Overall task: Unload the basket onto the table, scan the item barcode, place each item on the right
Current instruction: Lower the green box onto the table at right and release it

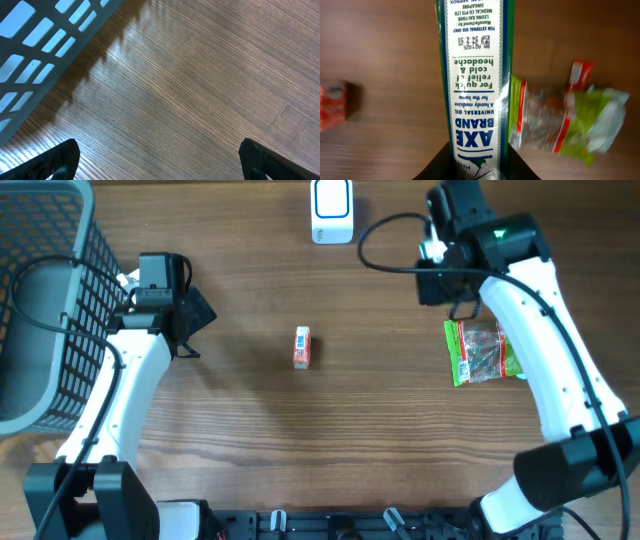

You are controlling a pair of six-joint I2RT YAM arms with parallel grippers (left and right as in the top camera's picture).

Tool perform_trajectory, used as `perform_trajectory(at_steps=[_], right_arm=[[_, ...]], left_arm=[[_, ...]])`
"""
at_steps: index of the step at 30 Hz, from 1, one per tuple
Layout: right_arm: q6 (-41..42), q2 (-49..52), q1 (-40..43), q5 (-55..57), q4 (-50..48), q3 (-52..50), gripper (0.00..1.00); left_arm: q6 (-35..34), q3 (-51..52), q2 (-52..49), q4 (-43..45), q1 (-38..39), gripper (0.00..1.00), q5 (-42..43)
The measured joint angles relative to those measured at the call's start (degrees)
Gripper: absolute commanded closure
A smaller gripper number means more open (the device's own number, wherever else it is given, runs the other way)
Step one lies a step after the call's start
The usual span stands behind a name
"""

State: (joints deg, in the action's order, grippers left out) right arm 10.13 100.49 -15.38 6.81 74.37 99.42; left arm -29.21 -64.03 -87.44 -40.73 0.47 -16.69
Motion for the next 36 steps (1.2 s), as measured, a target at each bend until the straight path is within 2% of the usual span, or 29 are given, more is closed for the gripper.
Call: perform_trajectory(at_steps=[7,14,15,16,18,20,22,25,30,34,36], right_arm=[[2.3,0.5,3.0,-2.3,-11.7,-18.8,0.95],[2.7,0.6,3.0,-1.8,-20.7,-27.6,0.94],[2.7,0.6,3.0,-1.7,-21.0,-28.6,0.82],[2.7,0.6,3.0,-1.7,-21.4,-29.7,0.63],[2.8,0.6,3.0,-1.6,-21.8,-31.3,0.45],[3.2,0.6,3.0,-1.6,-21.9,-32.1,0.33],[3.2,0.6,3.0,-1.7,-22.0,-32.1,0.29],[3.3,0.6,3.0,-1.9,-22.3,-32.1,0.29],[3.3,0.6,3.0,-2.5,-26.5,-32.3,0.35],[3.3,0.6,3.0,-7.3,-30.6,-32.3,0.44],[3.3,0.6,3.0,-10.2,-31.4,-32.3,0.45]], left_arm=[[0.0,0.0,0.0,0.0,0.0,0.00,0.0],[0.0,0.0,0.0,0.0,0.0,0.00,0.0],[0.0,0.0,0.0,0.0,0.0,0.00,0.0],[0.0,0.0,0.0,0.0,0.0,0.00,0.0],[0.0,0.0,0.0,0.0,0.0,0.00,0.0],[0.0,0.0,0.0,0.0,0.0,0.00,0.0],[0.0,0.0,0.0,0.0,0.0,0.00,0.0],[0.0,0.0,0.0,0.0,0.0,0.00,0.0],[0.0,0.0,0.0,0.0,0.0,0.00,0.0],[0.0,0.0,0.0,0.0,0.0,0.00,0.0],[0.0,0.0,0.0,0.0,0.0,0.00,0.0]])
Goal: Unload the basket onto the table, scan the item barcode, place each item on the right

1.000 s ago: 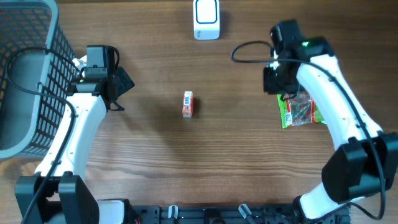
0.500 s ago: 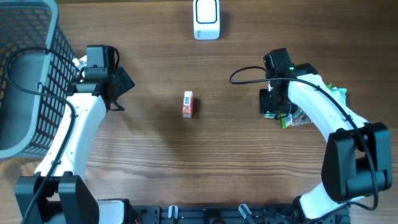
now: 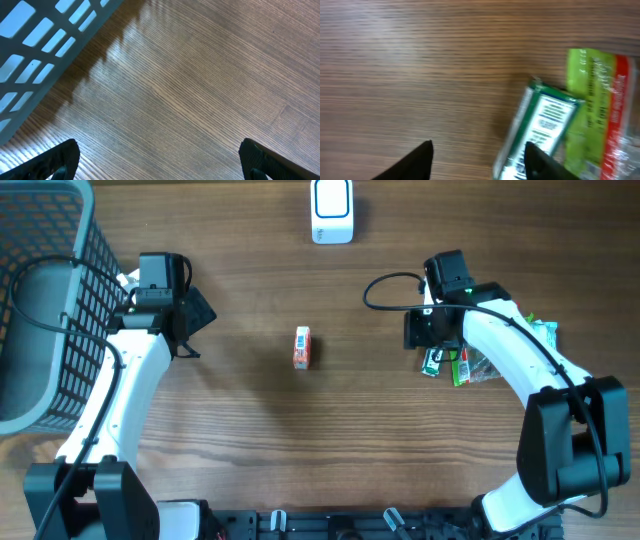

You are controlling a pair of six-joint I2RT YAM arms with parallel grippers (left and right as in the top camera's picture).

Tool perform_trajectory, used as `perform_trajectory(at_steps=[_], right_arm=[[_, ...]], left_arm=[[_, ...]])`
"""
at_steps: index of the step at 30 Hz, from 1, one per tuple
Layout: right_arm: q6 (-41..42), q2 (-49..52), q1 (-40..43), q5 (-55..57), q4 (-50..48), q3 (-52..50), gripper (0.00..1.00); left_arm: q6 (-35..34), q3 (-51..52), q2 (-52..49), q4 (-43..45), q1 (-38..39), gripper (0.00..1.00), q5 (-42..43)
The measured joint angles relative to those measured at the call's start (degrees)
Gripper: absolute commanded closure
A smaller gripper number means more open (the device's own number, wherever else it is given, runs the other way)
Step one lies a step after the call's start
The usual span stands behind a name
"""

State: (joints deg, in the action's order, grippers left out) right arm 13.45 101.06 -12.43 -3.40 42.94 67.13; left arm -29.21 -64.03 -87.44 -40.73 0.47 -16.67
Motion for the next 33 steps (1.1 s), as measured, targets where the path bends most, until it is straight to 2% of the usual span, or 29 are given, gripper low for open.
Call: perform_trajectory(at_steps=[6,13,20,25,28,29,30,33], right_arm=[[0.0,0.0,0.0,-2.8,-6.1,-1.5,0.44],[0.0,0.0,0.0,-2.8,-20.1,-12.3,0.42],[0.0,-0.1,-0.1,5.5,-19.9,-13.9,0.41],[0.0,-0.1,-0.1,7.7,-16.0,-13.3,0.42],[-1.2,-0.2,-0.1,3.9,-9.5,-9.8,0.29],[-2.1,-0.7,0.0,0.7,-8.3,-8.3,0.21],[-2.8,-1.7,0.0,-3.2,-8.2,-7.2,0.00],[-4.2,-4.9,0.0,-13.6,-9.7,-5.8,0.00]], left_arm=[[0.0,0.0,0.0,0.0,0.0,0.00,0.0],[0.0,0.0,0.0,0.0,0.0,0.00,0.0],[0.0,0.0,0.0,0.0,0.0,0.00,0.0],[0.0,0.0,0.0,0.0,0.0,0.00,0.0],[0.0,0.0,0.0,0.0,0.0,0.00,0.0],[0.0,0.0,0.0,0.0,0.0,0.00,0.0],[0.0,0.0,0.0,0.0,0.0,0.00,0.0],[0.0,0.0,0.0,0.0,0.0,0.00,0.0]])
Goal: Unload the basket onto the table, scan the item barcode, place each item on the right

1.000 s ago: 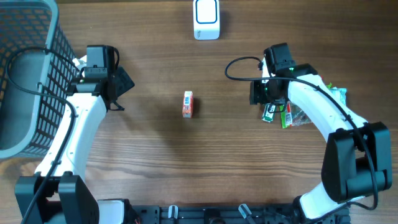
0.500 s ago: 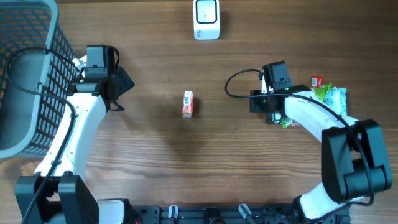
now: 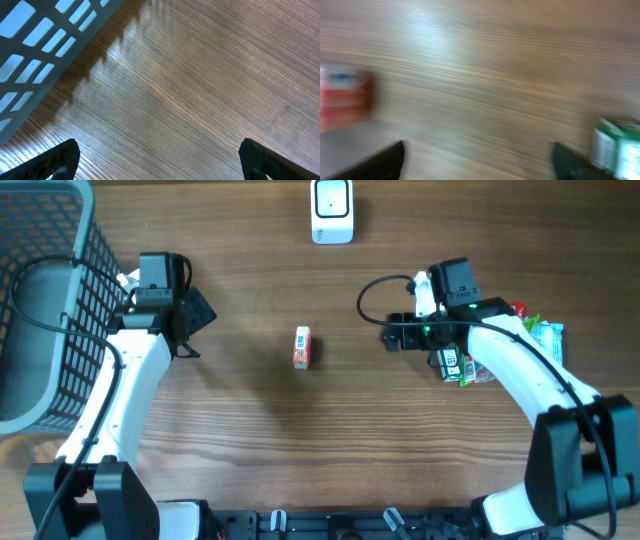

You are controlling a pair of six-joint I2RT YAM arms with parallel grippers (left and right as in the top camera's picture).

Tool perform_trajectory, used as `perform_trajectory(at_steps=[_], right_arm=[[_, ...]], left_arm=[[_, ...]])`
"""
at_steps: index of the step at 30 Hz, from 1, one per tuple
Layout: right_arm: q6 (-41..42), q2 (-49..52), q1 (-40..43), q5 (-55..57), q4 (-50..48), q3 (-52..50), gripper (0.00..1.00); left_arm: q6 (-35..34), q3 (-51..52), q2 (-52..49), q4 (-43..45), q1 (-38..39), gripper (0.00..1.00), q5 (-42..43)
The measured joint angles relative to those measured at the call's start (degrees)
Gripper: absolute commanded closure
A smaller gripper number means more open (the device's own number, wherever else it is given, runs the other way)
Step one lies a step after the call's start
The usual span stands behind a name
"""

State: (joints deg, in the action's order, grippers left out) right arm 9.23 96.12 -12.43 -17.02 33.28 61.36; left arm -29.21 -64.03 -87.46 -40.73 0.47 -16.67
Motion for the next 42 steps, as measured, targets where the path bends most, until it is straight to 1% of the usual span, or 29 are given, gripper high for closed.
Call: perform_trajectory(at_steps=[1,3,4,6,8,12,15,17,19,21,23,25,28,31,34,37,38,39,40,42], right_arm=[[0.1,-0.6,0.0,-3.7,-0.6,0.2,0.07],[1.7,-0.9,-0.1,-10.4,-1.1,0.4,0.15],[2.8,-0.9,-0.4,-12.0,-1.1,0.4,0.21],[4.0,-0.9,-1.7,-13.5,-1.9,0.4,0.25],[6.1,-0.9,-4.7,-12.6,-2.9,0.4,0.30],[13.4,-0.9,-14.8,-4.7,-5.7,0.4,0.33],[18.3,-0.9,-22.4,2.5,-6.1,1.0,0.33],[21.0,-0.9,-24.1,4.9,-6.2,1.8,0.33],[23.2,-0.9,-26.8,9.5,-6.6,3.7,0.33],[25.1,-0.4,-28.8,12.2,-8.8,4.0,0.34],[26.1,1.5,-30.7,14.4,-12.3,4.1,0.38],[26.9,4.3,-32.3,16.4,-15.5,4.3,0.38],[27.2,8.2,-34.1,20.6,-16.4,4.3,0.38],[27.3,9.8,-34.2,23.1,-17.0,4.3,0.39],[27.6,10.5,-34.2,23.9,-19.2,4.3,0.47],[28.0,11.9,-34.2,24.0,-19.6,4.3,0.49],[28.1,12.7,-34.2,24.1,-19.8,4.3,0.51],[28.0,13.4,-34.2,24.1,-19.9,4.3,0.57],[28.1,13.9,-34.2,24.1,-20.1,4.3,0.66],[28.2,14.2,-34.2,24.4,-20.5,4.3,0.71]], left_arm=[[0.0,0.0,0.0,0.0,0.0,0.00,0.0],[0.0,0.0,0.0,0.0,0.0,0.00,0.0],[0.0,0.0,0.0,0.0,0.0,0.00,0.0],[0.0,0.0,0.0,0.0,0.0,0.00,0.0],[0.0,0.0,0.0,0.0,0.0,0.00,0.0],[0.0,0.0,0.0,0.0,0.0,0.00,0.0],[0.0,0.0,0.0,0.0,0.0,0.00,0.0],[0.0,0.0,0.0,0.0,0.0,0.00,0.0],[0.0,0.0,0.0,0.0,0.0,0.00,0.0],[0.0,0.0,0.0,0.0,0.0,0.00,0.0],[0.0,0.0,0.0,0.0,0.0,0.00,0.0],[0.0,0.0,0.0,0.0,0.0,0.00,0.0],[0.0,0.0,0.0,0.0,0.0,0.00,0.0],[0.0,0.0,0.0,0.0,0.0,0.00,0.0],[0.0,0.0,0.0,0.0,0.0,0.00,0.0],[0.0,0.0,0.0,0.0,0.0,0.00,0.0],[0.0,0.0,0.0,0.0,0.0,0.00,0.0],[0.0,0.0,0.0,0.0,0.0,0.00,0.0],[0.0,0.0,0.0,0.0,0.0,0.00,0.0],[0.0,0.0,0.0,0.0,0.0,0.00,0.0]])
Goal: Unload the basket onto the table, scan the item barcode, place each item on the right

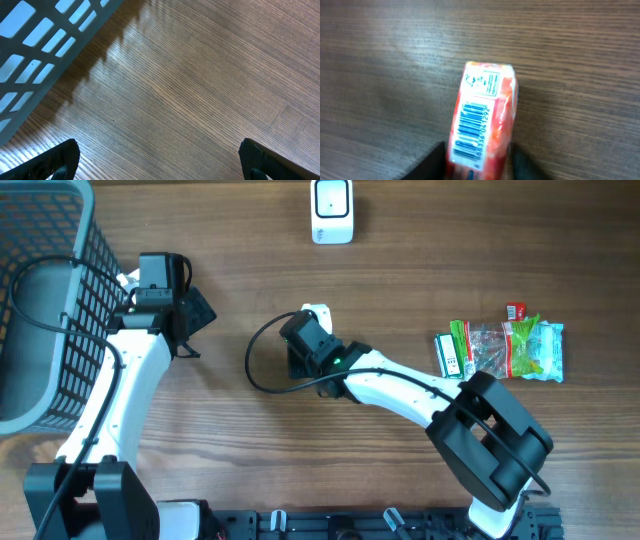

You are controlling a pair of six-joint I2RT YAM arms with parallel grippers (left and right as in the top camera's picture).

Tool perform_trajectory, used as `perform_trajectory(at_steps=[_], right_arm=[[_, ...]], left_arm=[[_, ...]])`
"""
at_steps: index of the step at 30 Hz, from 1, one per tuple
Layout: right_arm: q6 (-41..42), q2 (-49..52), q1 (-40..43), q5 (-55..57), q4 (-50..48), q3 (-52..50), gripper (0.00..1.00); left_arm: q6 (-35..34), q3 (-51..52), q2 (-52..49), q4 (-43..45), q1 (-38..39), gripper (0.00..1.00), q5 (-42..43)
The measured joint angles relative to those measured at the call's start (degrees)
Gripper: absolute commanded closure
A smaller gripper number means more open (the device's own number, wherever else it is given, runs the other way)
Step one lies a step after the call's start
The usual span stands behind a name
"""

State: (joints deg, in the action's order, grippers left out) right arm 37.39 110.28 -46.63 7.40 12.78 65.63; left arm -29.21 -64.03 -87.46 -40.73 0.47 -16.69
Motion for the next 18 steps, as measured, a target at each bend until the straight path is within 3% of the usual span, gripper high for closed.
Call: perform_trajectory(at_steps=[4,8,13,18], right_arm=[[-2.4,-0.1,0.1,0.7,0.0,0.0,0.90],[-7.1,-3.4,0.9,2.0,4.2,0.0,0.88],[-11.7,-11.4,3.4,12.4,14.3,0.2,0.85],[-18.2,-11.8,5.7,22.2,18.2,-0.9,0.84]], left_arm=[[0.0,0.0,0.0,0.0,0.0,0.00,0.0],[0.0,0.0,0.0,0.0,0.0,0.00,0.0],[0.0,0.0,0.0,0.0,0.0,0.00,0.0],[0.0,0.0,0.0,0.0,0.0,0.00,0.0]])
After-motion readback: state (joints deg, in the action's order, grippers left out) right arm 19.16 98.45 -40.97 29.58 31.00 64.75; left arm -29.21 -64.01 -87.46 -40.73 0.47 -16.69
